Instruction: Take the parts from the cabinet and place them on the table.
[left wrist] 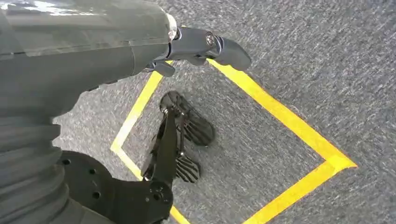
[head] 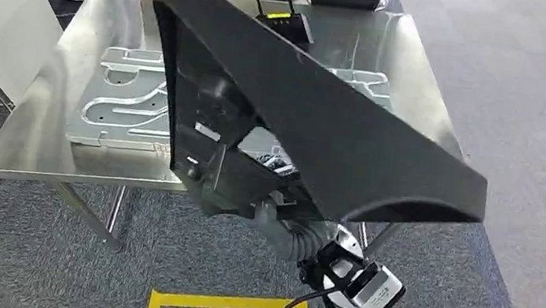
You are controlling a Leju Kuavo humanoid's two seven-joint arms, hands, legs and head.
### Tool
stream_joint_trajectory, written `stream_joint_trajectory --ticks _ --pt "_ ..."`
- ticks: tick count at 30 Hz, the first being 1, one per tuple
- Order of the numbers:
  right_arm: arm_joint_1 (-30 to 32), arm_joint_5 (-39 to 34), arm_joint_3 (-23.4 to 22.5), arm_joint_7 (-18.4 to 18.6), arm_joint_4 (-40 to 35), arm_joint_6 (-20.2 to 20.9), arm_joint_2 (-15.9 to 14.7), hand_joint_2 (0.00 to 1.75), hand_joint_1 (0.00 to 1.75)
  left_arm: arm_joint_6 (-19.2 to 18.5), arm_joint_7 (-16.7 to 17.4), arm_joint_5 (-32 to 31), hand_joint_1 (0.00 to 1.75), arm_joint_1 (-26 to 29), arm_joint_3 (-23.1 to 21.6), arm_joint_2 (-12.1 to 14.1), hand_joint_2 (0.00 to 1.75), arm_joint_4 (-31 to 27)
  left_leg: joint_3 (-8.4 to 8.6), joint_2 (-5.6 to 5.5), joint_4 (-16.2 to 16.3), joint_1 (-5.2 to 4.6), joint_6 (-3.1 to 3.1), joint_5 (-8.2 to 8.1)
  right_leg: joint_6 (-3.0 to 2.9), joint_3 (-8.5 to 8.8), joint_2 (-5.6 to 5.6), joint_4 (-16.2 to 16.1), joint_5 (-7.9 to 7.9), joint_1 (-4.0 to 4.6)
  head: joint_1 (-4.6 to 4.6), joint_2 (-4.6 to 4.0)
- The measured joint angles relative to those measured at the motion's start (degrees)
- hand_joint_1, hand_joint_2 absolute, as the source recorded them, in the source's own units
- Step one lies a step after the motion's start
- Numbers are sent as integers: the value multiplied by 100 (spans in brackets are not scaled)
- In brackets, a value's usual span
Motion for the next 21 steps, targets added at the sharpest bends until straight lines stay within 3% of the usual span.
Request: stream_joint_trajectory --ticks 1,2,3,5,6,7,10,11,13,15,16,17,19,20,21 --pt "-6 2 -7 0 -18 -6 -9 175 175 0 -4 0 0 -10 0 -9 175 2 -77 3 264 7 -20 -4 -34 96 -10 -41 -31 -4 0 0" --pt "-14 15 -20 0 -24 -37 -7 175 175 -13 -9 -7 0 -19 -2 -9 175 2 -297 3 662 13 -68 -87 -59 150 -15 -48 -68 -5 0 0" --pt "-12 37 -39 0 -27 -50 -9 175 175 -11 -18 -6 0 -26 -2 -5 175 2 -553 3 1069 24 -111 -232 -59 193 -15 -48 -108 -1 -2 0" --pt "-5 129 -134 9 -27 -153 -15 175 175 -9 -31 0 0 -1 -2 2 175 2 -1017 4 1661 27 -107 -572 -57 282 -9 -43 -182 -1 0 0" --pt "-17 240 -235 30 -24 -270 -17 175 175 -11 -48 0 0 9 -2 2 175 2 -1110 5 1646 28 -90 -554 -50 339 0 -42 -225 -4 -2 0" --pt "-43 341 -348 46 -20 -374 -24 175 175 -22 -72 0 0 11 -2 2 175 2 -1088 5 1393 30 -66 -382 -39 404 6 -38 -276 -8 0 0" --pt "-322 770 -873 153 169 -763 -57 175 175 -48 -131 -2 0 18 -2 2 175 2 -729 23 -5 34 -47 727 31 542 6 -2 -446 -18 0 0" --pt "-449 820 -1109 146 325 -818 -68 175 175 -52 -140 -2 0 -2 -4 2 175 2 -758 23 -32 -5 -25 531 66 536 12 45 -461 1 0 0" --pt "-622 1022 -1443 223 483 -982 -90 175 175 -57 -149 -2 0 13 -4 4 175 2 -781 9 16 -17 78 638 132 480 18 40 -495 3 0 0" --pt "-1139 2140 -1697 657 928 -1864 -160 175 175 -72 -162 -2 0 19 -4 4 175 2 -755 25 -37 8 136 644 200 467 39 47 -538 -11 0 0" --pt "-1454 2712 -1830 869 1258 -2174 -208 175 175 -83 -171 7 0 -13 -7 4 175 2 -742 20 -55 4 164 650 239 430 10 166 -602 -32 0 0" --pt "-1809 3165 -1983 962 1603 -2405 -271 175 175 -85 -173 7 0 -46 -7 6 175 2 -744 19 -57 4 207 641 275 257 -7 479 -763 -40 0 0" --pt "-2361 3775 -2206 1100 2287 -2603 -370 175 175 -98 -173 0 0 -66 -9 9 175 2 -739 8 -56 1 233 625 322 -289 -8 1456 -1137 -51 0 0" --pt "-2542 4055 -2247 1222 2581 -2666 -428 175 175 -98 -173 0 0 -61 -11 9 175 2 -732 1 -53 1 239 615 335 -536 -8 1828 -1203 -53 0 0" --pt "-2716 4399 -2247 1407 2842 -2730 -455 175 175 -98 -173 0 0 -53 -9 13 175 2 -713 -4 -50 1 236 603 340 -659 -9 1919 -1109 -60 0 0"
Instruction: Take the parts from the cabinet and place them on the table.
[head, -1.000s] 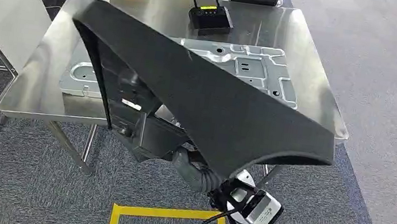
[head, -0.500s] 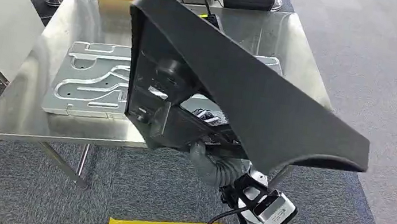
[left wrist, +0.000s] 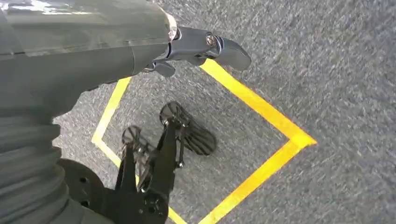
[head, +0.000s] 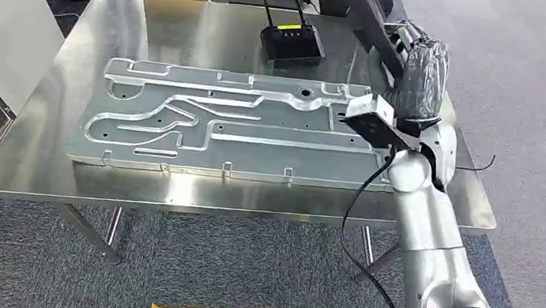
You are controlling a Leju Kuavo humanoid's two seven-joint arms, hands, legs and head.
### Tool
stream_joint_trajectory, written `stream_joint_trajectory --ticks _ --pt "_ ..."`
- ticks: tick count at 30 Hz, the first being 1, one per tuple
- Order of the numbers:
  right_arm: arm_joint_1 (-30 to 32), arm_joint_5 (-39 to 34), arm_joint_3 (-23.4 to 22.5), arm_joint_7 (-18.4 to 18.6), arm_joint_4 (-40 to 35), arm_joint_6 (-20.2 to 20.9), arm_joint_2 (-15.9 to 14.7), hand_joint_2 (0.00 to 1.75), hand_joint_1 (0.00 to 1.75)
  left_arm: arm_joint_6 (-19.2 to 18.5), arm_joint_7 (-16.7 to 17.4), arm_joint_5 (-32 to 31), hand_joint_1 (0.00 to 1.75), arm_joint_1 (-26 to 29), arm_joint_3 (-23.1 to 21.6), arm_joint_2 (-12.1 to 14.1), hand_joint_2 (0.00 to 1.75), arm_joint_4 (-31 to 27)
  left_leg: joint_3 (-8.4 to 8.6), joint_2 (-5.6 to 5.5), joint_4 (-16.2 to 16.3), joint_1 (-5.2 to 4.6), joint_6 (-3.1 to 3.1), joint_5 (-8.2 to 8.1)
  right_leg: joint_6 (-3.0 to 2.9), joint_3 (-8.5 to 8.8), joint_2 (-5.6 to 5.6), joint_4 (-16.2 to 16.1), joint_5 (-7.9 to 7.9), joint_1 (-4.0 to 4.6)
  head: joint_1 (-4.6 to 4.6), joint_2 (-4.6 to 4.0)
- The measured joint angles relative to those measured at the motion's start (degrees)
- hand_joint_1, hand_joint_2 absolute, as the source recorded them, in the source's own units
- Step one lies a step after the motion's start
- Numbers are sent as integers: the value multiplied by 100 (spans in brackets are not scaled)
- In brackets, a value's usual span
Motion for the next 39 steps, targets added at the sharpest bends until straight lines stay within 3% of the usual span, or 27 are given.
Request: stream_joint_trajectory --ticks 1,2,3,4,5,8,9,10,11,13,14,15,16,17,19,20,24,26,28,29,30,31,32,34,35,36,39 --pt "-179 411 11 185 284 -61 -9 175 175 0 0 0 0 4 0 0 175 0 22 -3 8 0 -11 -15 -5 19 -1 -190 227 -4 0 0" --pt "-379 848 48 397 593 -79 -9 175 175 -7 -2 7 0 -2 0 0 175 0 48 -3 18 0 -25 -35 -20 154 -1 -590 533 -5 0 0" --pt "-562 1165 101 550 872 -79 -9 175 175 -9 -7 7 0 -24 -7 0 175 0 77 -2 27 -1 -37 -60 -43 372 -1 -1146 875 -4 0 0" --pt "-715 1415 150 645 1145 -73 -20 175 175 -13 -9 7 0 -37 -13 0 175 0 88 -7 29 -1 -53 -78 -75 556 0 -1637 1108 -1 0 0" --pt "-883 1621 228 751 1394 -40 -15 175 175 -15 -11 7 0 -46 -20 0 175 0 73 -12 55 -39 -81 -93 -101 613 4 -1753 1040 49 0 0" --pt "-1262 2268 551 1055 2122 114 50 175 175 -24 -17 4 0 -58 -48 -2 175 0 67 -12 11 -14 -167 -63 -181 592 8 -1779 1029 67 0 0" --pt "-1360 2443 655 1111 2356 196 76 175 175 -26 -17 4 0 -57 -48 0 175 0 85 -14 1 -49 -207 -70 -228 619 8 -1845 1059 15 -2 0" --pt "-1437 2586 756 1170 2581 272 155 175 175 -33 -20 4 0 -53 -52 -2 175 0 54 -7 78 -22 -231 -142 -262 664 -7 -1894 1085 4 0 0" --pt "-1513 2662 839 1179 2780 331 229 175 175 -44 -20 2 0 -57 -52 -2 175 0 -49 3 319 -21 -251 -308 -304 672 -8 -1902 1086 -2 -2 0" --pt "-1571 2775 1023 1179 3097 389 350 175 175 -46 -20 2 0 -68 -52 2 175 0 -471 3 1223 1 -296 -726 -329 685 -3 -1901 1073 14 0 0" --pt "-1567 2814 1119 1168 3243 413 409 175 175 -48 -20 2 0 -66 -52 2 175 0 -696 3 1654 3 -313 -863 -341 686 -3 -1894 1064 22 0 0" --pt "-1567 2851 1192 1162 3383 444 457 175 175 -50 -17 2 0 -60 -55 -2 175 0 -812 4 1841 7 -318 -870 -339 691 -2 -1891 1056 26 -2 0" --pt "-1562 2890 1274 1127 3537 476 505 175 175 -52 -17 2 0 -55 -55 -7 175 0 -782 4 1723 11 -319 -732 -338 706 -2 -1889 1041 29 -2 0" --pt "-1550 2895 1331 1091 3628 498 538 175 175 -52 -17 2 0 -53 -55 -7 175 0 -611 5 1339 11 -314 -486 -328 724 -3 -1880 1021 29 0 0" --pt "-1553 2897 1427 1046 3794 518 628 175 175 -52 -17 2 0 -50 -57 -2 175 0 -62 13 227 11 -280 53 -296 783 -5 -1849 951 28 -2 0" --pt "-1557 2894 1476 1026 3892 526 671 175 175 -50 -20 2 0 -50 -61 -4 175 0 80 5 89 -19 -255 -61 -272 775 -9 -1840 927 64 0 0" --pt "-1450 2877 1593 834 4178 585 789 175 175 -83 -44 0 0 -38 -94 -9 175 0 59 2 21 -23 -143 -68 -188 776 -5 -1839 907 66 -2 0" --pt "-1393 2877 1646 805 4263 579 802 175 175 -101 -52 0 0 -47 -107 -22 175 0 103 10 -43 19 -87 -50 -110 708 -10 -1654 747 49 0 0" --pt "-1346 2886 1687 790 4386 581 822 175 175 -105 -52 0 0 -50 -118 -22 175 0 106 12 -42 17 -45 -62 -55 261 -7 -758 306 20 -2 0" --pt "-1291 2906 1703 788 4438 583 828 175 175 -109 -52 0 0 -50 -127 -22 175 0 108 11 -41 17 -37 -69 -37 25 -7 -305 150 12 0 0" --pt "-1229 2921 1729 790 4491 590 828 175 175 -111 -52 -2 0 -48 -129 -22 175 0 112 7 -38 17 -32 -74 -27 -147 -8 -14 105 4 0 0" --pt "-1171 2949 1753 792 4537 594 831 175 175 -120 -55 0 0 -43 -131 -22 175 0 121 0 -37 18 -31 -81 -23 -192 -9 -4 199 -7 0 0" --pt "-1136 2975 1777 807 4578 614 835 175 175 -129 -70 0 0 -34 -133 -24 175 0 134 -13 -29 17 -39 -91 -30 -91 -9 -291 433 -18 0 0" --pt "-1133 2988 1808 832 4635 671 839 175 175 -151 -109 0 0 -27 -136 -33 175 0 167 -20 -11 15 -73 -124 -83 391 -10 -1368 1017 -13 0 0" --pt "-1134 2988 1821 851 4657 693 837 175 175 -164 -131 0 0 -25 -136 -44 175 0 165 -18 -11 16 -91 -138 -128 541 -16 -1756 1095 5 0 0" --pt "-1137 2991 1832 878 4687 699 835 175 175 -186 -155 0 0 -25 -136 -55 175 0 146 -19 20 -20 -125 -149 -152 576 -15 -1823 1080 44 0 0" --pt "-1090 3017 1875 893 4773 710 824 175 175 -208 -214 0 0 -21 -140 -57 175 0 171 -9 -22 10 -209 -142 -215 567 1 -1811 1074 72 0 0"
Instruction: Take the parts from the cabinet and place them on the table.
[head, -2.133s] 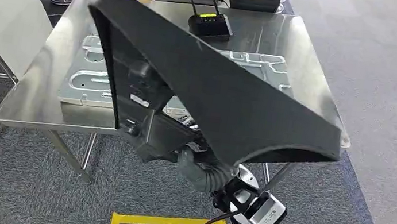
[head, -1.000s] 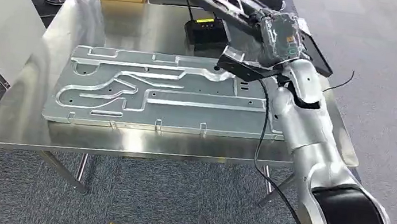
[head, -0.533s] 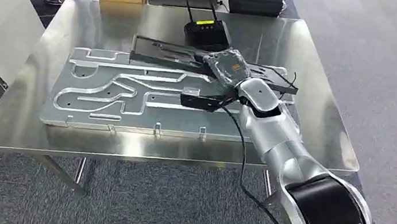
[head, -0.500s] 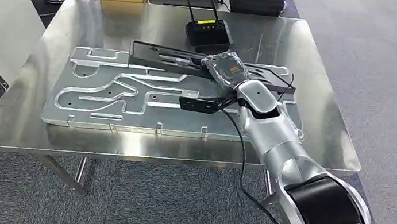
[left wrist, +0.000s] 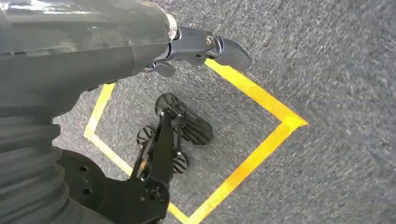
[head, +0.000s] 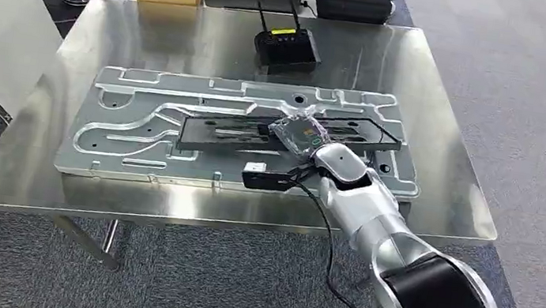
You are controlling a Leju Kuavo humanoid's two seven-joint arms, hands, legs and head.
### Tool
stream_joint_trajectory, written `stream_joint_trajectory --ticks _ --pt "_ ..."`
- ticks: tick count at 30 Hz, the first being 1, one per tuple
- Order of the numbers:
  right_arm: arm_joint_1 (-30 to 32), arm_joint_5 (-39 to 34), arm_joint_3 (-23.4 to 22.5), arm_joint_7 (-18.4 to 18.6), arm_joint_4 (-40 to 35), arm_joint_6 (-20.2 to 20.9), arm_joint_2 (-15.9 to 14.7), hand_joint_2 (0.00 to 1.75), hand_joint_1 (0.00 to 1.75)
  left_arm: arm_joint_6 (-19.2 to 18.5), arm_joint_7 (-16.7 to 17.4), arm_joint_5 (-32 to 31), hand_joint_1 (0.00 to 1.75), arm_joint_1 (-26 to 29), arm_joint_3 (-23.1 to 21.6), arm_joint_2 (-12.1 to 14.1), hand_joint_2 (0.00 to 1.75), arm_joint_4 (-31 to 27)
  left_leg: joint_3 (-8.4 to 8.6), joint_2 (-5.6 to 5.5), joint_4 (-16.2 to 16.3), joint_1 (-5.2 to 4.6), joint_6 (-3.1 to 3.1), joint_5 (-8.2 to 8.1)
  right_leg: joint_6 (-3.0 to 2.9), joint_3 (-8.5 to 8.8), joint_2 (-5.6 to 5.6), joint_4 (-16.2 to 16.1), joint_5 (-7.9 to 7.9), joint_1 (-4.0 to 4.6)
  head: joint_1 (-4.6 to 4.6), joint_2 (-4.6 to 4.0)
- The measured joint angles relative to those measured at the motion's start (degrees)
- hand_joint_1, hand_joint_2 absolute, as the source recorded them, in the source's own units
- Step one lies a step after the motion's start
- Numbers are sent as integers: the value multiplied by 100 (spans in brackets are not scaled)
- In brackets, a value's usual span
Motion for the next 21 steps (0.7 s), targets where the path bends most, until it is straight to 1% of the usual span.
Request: stream_joint_trajectory --ticks 1,2,3,5,6,7,8,9,10,11,12,13,14,15,16,17,18,19,20,21 --pt "8 11 4 9 17 -2 -2 175 175 -11 -9 0 0 2 0 -2 175 0 -10 -1 18 -26 -34 -29 -40 32 -5 -70 31 -58 -2 0" --pt "11 31 13 17 39 -5 0 175 175 -13 -24 0 0 8 0 -7 175 0 -47 11 127 -1 -54 -114 -67 61 -7 -98 47 -61 0 0" --pt "10 31 24 39 55 0 0 0 0 -26 -33 0 0 8 -2 -9 175 0 -166 14 416 0 -74 -305 -102 64 -13 -99 43 -62 -2 0" --pt "34 48 57 42 103 35 -4 0 0 -35 -76 0 0 9 -2 -7 175 0 -608 15 1383 10 -116 -753 -116 66 -11 -96 34 -50 -2 0" --pt "65 50 63 42 133 68 -4 0 0 -35 -87 0 0 15 -2 -9 175 0 -797 15 1767 11 -131 -865 -117 67 -10 -91 32 -49 0 0" --pt "98 50 68 44 155 70 -4 0 0 -35 -92 0 0 20 -2 -9 175 0 -855 16 1855 16 -136 -820 -120 72 -7 -87 27 -49 -2 0" --pt "121 50 70 42 175 68 -4 0 0 -35 -92 0 0 24 -2 -9 175 0 -772 16 1651 25 -141 -650 -112 82 -2 -78 14 -54 -2 0" --pt "127 50 74 44 194 63 -4 0 0 -37 -92 -2 0 24 -2 -7 175 0 -558 17 1214 36 -141 -390 -93 93 4 -58 -6 -61 0 0" --pt "123 48 76 41 201 57 -4 0 0 -39 -92 -2 0 22 -2 -4 175 0 -297 20 682 49 -140 -127 -73 106 11 -30 -33 -68 -2 0" --pt "120 37 76 41 203 42 -4 0 0 -39 -102 0 0 21 -2 -2 175 0 -83 29 207 63 -134 16 -44 112 12 8 -68 -69 0 0" --pt "110 15 76 42 208 7 -6 0 0 -37 -129 -2 0 16 -4 -4 0 0 3 19 112 14 -104 -90 -4 79 22 49 -91 -22 -2 0" --pt "110 -2 76 39 214 -19 -4 0 0 -37 -148 -2 0 12 -4 -4 0 0 -16 12 129 28 -27 -75 15 69 28 46 -83 -27 0 0" --pt "113 -22 76 31 221 -48 -4 0 0 -35 -181 0 0 18 -7 -4 0 0 -24 9 125 20 -7 -79 35 74 29 41 -80 -25 0 0" --pt "114 -42 76 31 223 -68 -4 0 0 -35 -195 0 0 23 -7 -4 0 0 -24 6 127 -1 32 -80 61 81 25 31 -73 -41 0 0" --pt "111 -61 76 24 223 -92 -4 0 0 -35 -199 0 0 24 -7 -7 0 0 -14 8 95 17 78 -58 100 83 26 40 -89 -42 -2 0" --pt "110 -101 76 -9 223 -138 -7 0 0 -33 -203 0 0 21 -9 -7 0 0 0 14 75 33 107 -43 134 67 11 119 -167 -65 0 0" --pt "99 -148 76 -33 223 -177 -7 0 0 -33 -212 0 0 19 -9 -4 0 0 -1 17 73 33 142 -43 153 -56 0 375 -356 -61 0 0" --pt "98 -234 74 -79 223 -234 -9 0 0 -28 -212 0 0 20 -11 -4 0 0 -4 22 74 30 155 -45 171 -260 -1 825 -597 -65 0 0" --pt "116 -364 55 -172 223 -306 -9 0 0 -28 -212 0 0 22 -15 -4 0 0 -4 26 74 24 162 -48 183 -502 -2 1337 -812 -67 0 0" --pt "145 -511 7 -270 223 -380 -15 0 0 -28 -212 0 0 23 -20 -4 0 0 -4 26 75 20 165 -50 188 -694 -2 1728 -931 -66 0 0"
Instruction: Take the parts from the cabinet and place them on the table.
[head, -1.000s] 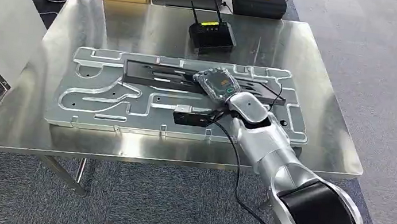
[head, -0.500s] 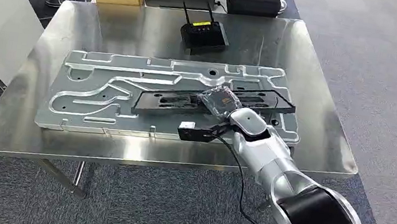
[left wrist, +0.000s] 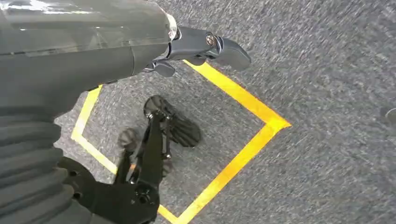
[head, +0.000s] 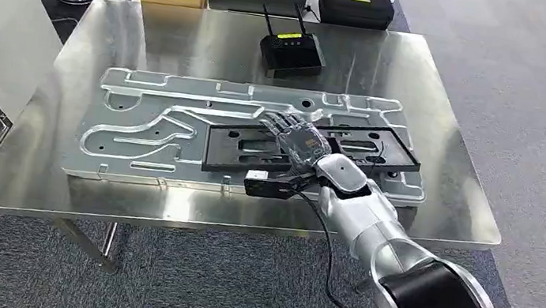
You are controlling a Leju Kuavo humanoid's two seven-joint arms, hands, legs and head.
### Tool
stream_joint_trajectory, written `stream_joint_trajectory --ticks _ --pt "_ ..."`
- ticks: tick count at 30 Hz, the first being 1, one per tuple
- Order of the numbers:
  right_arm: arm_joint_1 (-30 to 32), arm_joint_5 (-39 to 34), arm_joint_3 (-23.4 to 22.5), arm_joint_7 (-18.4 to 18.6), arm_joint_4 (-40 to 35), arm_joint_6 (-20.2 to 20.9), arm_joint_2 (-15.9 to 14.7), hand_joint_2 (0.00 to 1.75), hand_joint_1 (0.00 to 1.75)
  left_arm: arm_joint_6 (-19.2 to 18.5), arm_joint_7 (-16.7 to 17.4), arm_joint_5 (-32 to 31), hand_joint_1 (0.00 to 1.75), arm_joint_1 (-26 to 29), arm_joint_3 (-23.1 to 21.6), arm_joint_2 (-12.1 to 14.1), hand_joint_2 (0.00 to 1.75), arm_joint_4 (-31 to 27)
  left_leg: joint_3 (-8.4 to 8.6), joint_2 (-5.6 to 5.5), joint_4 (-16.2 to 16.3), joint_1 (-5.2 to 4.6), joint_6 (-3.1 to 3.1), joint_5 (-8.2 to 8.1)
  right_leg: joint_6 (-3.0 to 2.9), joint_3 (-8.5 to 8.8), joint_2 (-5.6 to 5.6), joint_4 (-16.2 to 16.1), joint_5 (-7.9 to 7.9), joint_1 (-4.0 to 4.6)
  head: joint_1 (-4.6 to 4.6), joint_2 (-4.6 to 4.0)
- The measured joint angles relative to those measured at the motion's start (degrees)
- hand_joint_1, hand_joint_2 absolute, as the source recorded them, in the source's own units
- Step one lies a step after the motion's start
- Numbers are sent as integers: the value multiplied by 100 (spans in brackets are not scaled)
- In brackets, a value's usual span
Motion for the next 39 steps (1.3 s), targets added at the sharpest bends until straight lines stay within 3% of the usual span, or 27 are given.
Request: stream_joint_trajectory --ticks 1,2,3,5,6,8,10,11,13,15,16,17,18,20,21,23,25,26,27,28,30,31,32,33,35,36,39 --pt "22 -114 -55 -66 0 -57 -4 0 0 2 2 0 0 0 -11 0 0 0 3 -1 1 -3 2 -1 -3 -96 0 168 8 0 0 0" --pt "29 -183 -101 -121 0 -81 -4 0 0 2 4 0 0 1 -22 0 0 0 10 -6 1 -8 2 -2 -16 -53 0 42 155 1 0 0" --pt "27 -295 -144 -221 -6 -122 -4 0 0 2 18 0 0 2 -24 0 0 0 19 -12 2 -15 1 -3 -45 122 0 -336 395 5 0 0" --pt "21 -715 -303 -558 -93 -251 -9 0 0 2 22 0 0 0 -31 -4 0 0 42 -18 0 -28 -7 -8 -160 651 1 -1433 907 45 0 0" --pt "28 -1151 -447 -954 -183 -308 -9 0 0 2 35 0 0 -3 -35 -37 0 2 28 -16 7 -55 -20 -14 -198 759 -2 -1663 864 76 0 0" --pt "75 -2147 -834 -1746 -431 -232 -11 0 0 2 48 0 0 1 -39 -35 0 2 8 -8 10 -49 -74 -9 -185 729 -3 -1694 892 89 0 0" --pt "415 -3596 -1091 -2020 -1361 106 -131 0 0 -6 52 0 0 -10 -44 -35 0 2 35 -17 -26 -49 -133 2 -229 757 -14 -1753 905 75 0 0" --pt "565 -4200 -1124 -2025 -1790 228 -190 0 0 -11 52 0 0 7 -46 -37 0 2 16 -16 -9 -54 -155 -47 -255 814 -40 -1828 944 17 0 0" --pt "874 -5218 -1204 -2029 -2728 499 -386 0 0 -28 50 -2 0 20 -48 -39 0 4 -175 -10 540 -41 -197 -422 -290 845 -69 -1852 948 13 0 0" --pt "1325 -5908 -1349 -2031 -3715 658 -593 0 0 -53 48 -2 0 59 -48 -35 0 2 -608 -7 1526 -9 -243 -852 -298 845 -74 -1843 940 19 0 0" --pt "1581 -6122 -1430 -2031 -4231 644 -691 0 0 -63 48 -2 0 80 -48 -35 0 2 -723 -6 1780 -3 -258 -897 -293 845 -74 -1837 932 17 -2 0" --pt "1866 -6258 -1542 -2033 -4812 582 -802 0 0 -70 46 -2 0 97 -46 -37 0 4 -704 -4 1745 10 -267 -807 -278 857 -72 -1829 916 11 0 0" --pt "2110 -6248 -1658 -2033 -5269 458 -892 0 0 -79 35 -2 0 116 -41 -37 0 4 -554 -2 1440 27 -274 -602 -261 872 -66 -1818 898 4 -2 0" --pt "2613 -5974 -1929 -2033 -6109 -46 -1062 0 0 -109 -10 -2 0 140 -13 -35 0 2 -17 1 382 53 -279 -84 -201 918 -64 -1769 833 -11 0 0" --pt "2885 -5729 -2082 -2033 -6524 -422 -1161 0 0 -133 -55 -2 0 156 13 -41 0 4 147 -16 127 46 -263 -170 -161 905 -62 -1743 800 9 0 0" --pt "3471 -5417 -2399 -2033 -7201 -1003 -1340 0 0 -186 -140 -2 0 182 44 -44 0 4 155 -24 52 31 -159 -173 -115 894 -63 -1722 801 34 2 0" --pt "3977 -5382 -2659 -2031 -7673 -1336 -1408 0 0 -223 -221 -2 0 212 66 -52 0 4 161 -23 46 1 -83 -178 -51 915 -62 -1746 807 17 0 0" --pt "4192 -5382 -2780 -2031 -7872 -1421 -1451 0 0 -229 -238 0 0 213 76 -59 0 4 176 -14 0 37 -29 -147 -14 900 -54 -1722 763 -2 0 0" --pt "4369 -5382 -2868 -2031 -8022 -1467 -1495 0 0 -238 -254 -2 0 210 77 -63 0 4 176 -8 -6 30 -13 -139 14 856 -49 -1572 630 -18 2 0" --pt "4554 -5372 -2955 -2029 -8189 -1523 -1556 0 0 -249 -267 -2 0 207 79 -63 0 4 168 -4 -6 29 28 -139 37 698 -47 -1218 398 -17 2 0" --pt "4936 -5221 -3088 -2029 -8356 -1646 -1596 0 0 -254 -275 0 0 213 81 -63 0 4 151 1 -5 18 41 -130 70 283 -46 -308 -34 -25 2 0" --pt "5142 -5148 -3155 -2029 -8376 -1648 -1595 0 0 -254 -275 -2 0 217 83 -63 0 4 142 10 2 9 55 -110 74 135 -45 24 -149 -29 0 0" --pt "5376 -5100 -3254 -2029 -8402 -1614 -1591 0 0 -254 -275 -2 0 217 85 -63 0 4 138 9 2 3 61 -104 67 134 -46 61 -110 -34 0 0" --pt "5639 -5098 -3362 -2029 -8435 -1627 -1589 0 0 -254 -275 -2 0 217 87 -63 0 4 137 -3 2 0 62 -103 53 286 -45 -191 56 -33 0 0" --pt "6030 -5189 -3567 -2029 -8463 -1710 -1589 0 0 -254 -273 0 0 242 87 -63 0 4 146 -23 2 -15 48 -94 -9 869 -46 -1234 513 -27 0 0" --pt "6138 -5244 -3628 -2029 -8463 -1744 -1589 0 0 -251 -273 -2 0 249 87 -66 0 4 146 -19 2 -18 35 -86 -64 1129 -48 -1696 620 -11 0 0" --pt "6517 -5365 -3705 -2029 -8415 -1821 -1589 0 0 -258 -245 -2 0 235 87 -68 0 4 125 -7 -7 -32 -67 -41 -98 1090 -36 -1758 669 47 2 0"
